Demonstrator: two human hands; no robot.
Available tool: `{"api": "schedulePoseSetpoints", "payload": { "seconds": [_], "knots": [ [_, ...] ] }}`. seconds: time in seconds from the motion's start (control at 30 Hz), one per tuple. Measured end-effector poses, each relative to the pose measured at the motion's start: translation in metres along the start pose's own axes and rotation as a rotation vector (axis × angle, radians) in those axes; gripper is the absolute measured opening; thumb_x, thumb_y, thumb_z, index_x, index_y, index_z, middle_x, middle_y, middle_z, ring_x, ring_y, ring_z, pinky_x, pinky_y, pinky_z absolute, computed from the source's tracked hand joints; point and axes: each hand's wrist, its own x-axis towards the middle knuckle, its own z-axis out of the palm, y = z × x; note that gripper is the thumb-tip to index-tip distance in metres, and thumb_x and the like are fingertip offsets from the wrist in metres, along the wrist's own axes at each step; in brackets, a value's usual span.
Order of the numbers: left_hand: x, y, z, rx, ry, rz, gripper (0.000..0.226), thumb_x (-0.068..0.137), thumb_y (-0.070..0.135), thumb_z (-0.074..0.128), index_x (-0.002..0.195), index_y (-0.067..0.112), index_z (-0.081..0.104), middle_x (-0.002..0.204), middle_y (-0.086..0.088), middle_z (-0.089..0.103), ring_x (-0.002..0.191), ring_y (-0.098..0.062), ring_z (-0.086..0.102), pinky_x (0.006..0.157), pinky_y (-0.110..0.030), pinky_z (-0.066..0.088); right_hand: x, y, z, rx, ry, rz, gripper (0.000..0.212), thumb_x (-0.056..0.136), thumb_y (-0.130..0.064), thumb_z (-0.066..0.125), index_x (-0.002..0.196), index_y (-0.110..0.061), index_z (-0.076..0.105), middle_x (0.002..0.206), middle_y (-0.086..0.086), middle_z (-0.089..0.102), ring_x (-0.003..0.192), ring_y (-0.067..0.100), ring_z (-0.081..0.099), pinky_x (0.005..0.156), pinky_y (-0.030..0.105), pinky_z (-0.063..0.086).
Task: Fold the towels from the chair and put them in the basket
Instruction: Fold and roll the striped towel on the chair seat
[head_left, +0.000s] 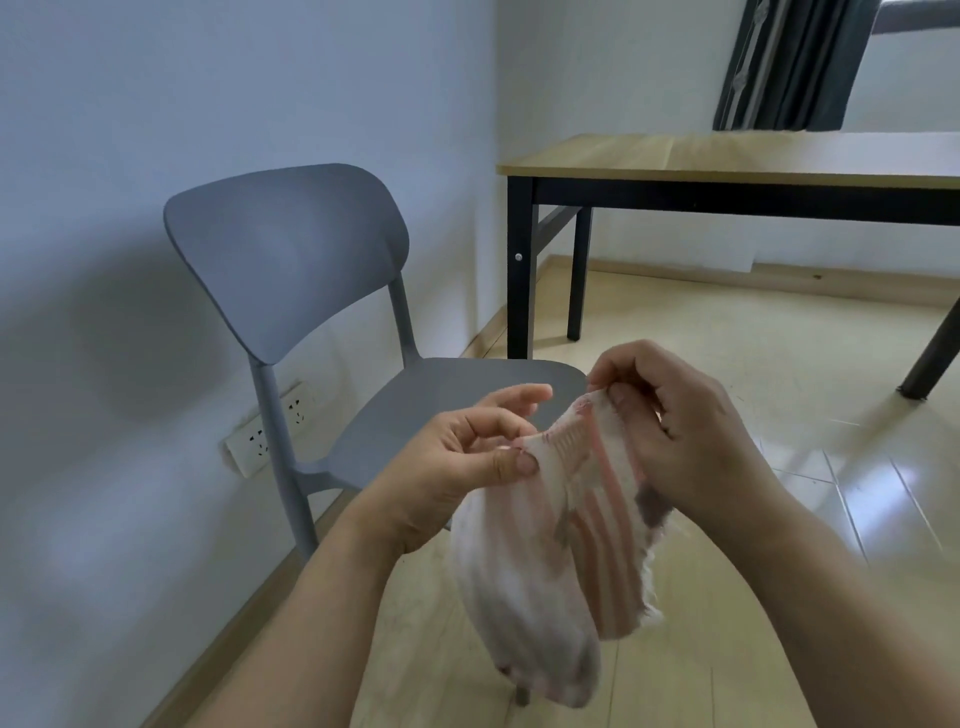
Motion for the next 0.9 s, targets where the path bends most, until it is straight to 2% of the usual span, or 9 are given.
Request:
{"api": "schedulePoseSetpoints", "payload": {
  "seconds": [0.1,0.2,0.27,0.37,0.5,0.6,0.73,0.83,0.9],
  "knots": [
    [0.006,-0.007,0.003,-0.004,-0.092,-0.087,0.007,0.075,0.010,0.074,0.082,0.010,0.072,0.134,0.009,0.058,0.126,-0.010,0.051,0.106,-0.041,0.040,-0.002,-0.001,-0.001,0.028,0.020,-0.025,0.024,0.086,0.008,0.051,0.091,-0.013,0.059,0.084,-0.004,0.062,0.082,0.008,0.058,0.066,0.010,0.046],
    [0.009,-0.011,0.010,0.049,-0.085,-0.123,0.010,0.083,0.004,0.068,0.091,-0.002,0.069,0.110,-0.007,0.069,0.101,-0.021,0.065,0.089,-0.033,0.052,-0.005,0.004,0.000,-0.003,0.040,0.000,0.027,0.085,0.014,0.052,0.088,-0.011,0.060,0.082,-0.004,0.061,0.080,0.008,0.057,0.064,0.013,0.046],
    [0.009,-0.010,0.012,0.088,-0.049,-0.090,0.015,0.082,0.007,0.070,0.093,-0.003,0.069,0.099,-0.012,0.069,0.093,-0.023,0.065,0.086,-0.033,0.053,-0.007,0.008,0.000,-0.006,0.058,0.062,0.027,0.087,0.011,0.052,0.089,-0.015,0.060,0.083,-0.007,0.061,0.078,0.006,0.057,0.064,0.011,0.045],
    [0.006,-0.005,0.011,0.131,-0.019,-0.021,0.009,0.080,0.010,0.069,0.087,0.004,0.072,0.093,-0.003,0.068,0.089,-0.015,0.064,0.081,-0.027,0.052,-0.009,0.012,-0.004,0.207,0.061,0.273,0.026,0.089,0.002,0.054,0.092,-0.024,0.057,0.086,-0.005,0.063,0.076,0.011,0.058,0.065,0.019,0.048],
    [0.002,-0.001,0.007,0.188,0.020,0.040,0.007,0.078,0.011,0.071,0.083,0.008,0.074,0.090,0.000,0.064,0.088,-0.010,0.063,0.080,-0.020,0.048,-0.011,0.013,-0.011,0.523,-0.138,0.416,0.034,0.086,0.004,0.054,0.092,-0.029,0.055,0.079,0.008,0.060,0.069,0.026,0.053,0.063,0.040,0.047],
    [0.001,-0.001,0.005,0.180,0.040,0.050,0.004,0.078,0.007,0.072,0.082,0.006,0.073,0.087,0.002,0.062,0.084,-0.008,0.062,0.078,-0.017,0.047,-0.013,0.016,-0.008,0.351,-0.145,0.318,0.037,0.085,0.008,0.054,0.077,-0.027,0.060,0.075,0.010,0.058,0.067,0.031,0.051,0.062,0.037,0.044],
    [-0.001,-0.002,0.007,0.168,0.080,0.068,0.012,0.078,0.011,0.072,0.084,0.001,0.071,0.080,0.008,0.061,0.080,-0.004,0.060,0.075,-0.015,0.046,-0.014,0.017,-0.002,0.124,-0.086,0.204,0.042,0.080,0.011,0.054,0.070,-0.029,0.063,0.079,-0.012,0.063,0.071,0.010,0.056,0.063,0.017,0.044],
    [-0.001,-0.002,0.007,0.152,0.139,0.089,0.014,0.075,0.020,0.071,0.081,0.008,0.074,0.078,0.007,0.059,0.078,-0.007,0.058,0.075,-0.016,0.046,-0.016,0.013,-0.003,0.191,-0.099,0.200,0.033,0.078,0.002,0.050,0.078,-0.026,0.067,0.083,-0.015,0.066,0.079,0.006,0.060,0.068,0.012,0.045],
    [-0.001,-0.001,0.007,0.149,0.162,0.093,0.011,0.074,0.023,0.072,0.080,0.014,0.076,0.080,0.003,0.059,0.081,-0.012,0.058,0.077,-0.021,0.048,-0.018,0.009,-0.005,0.301,-0.150,0.221,0.023,0.076,-0.008,0.052,0.086,-0.019,0.069,0.088,-0.010,0.066,0.083,0.011,0.062,0.072,0.020,0.050]
  ]
}}
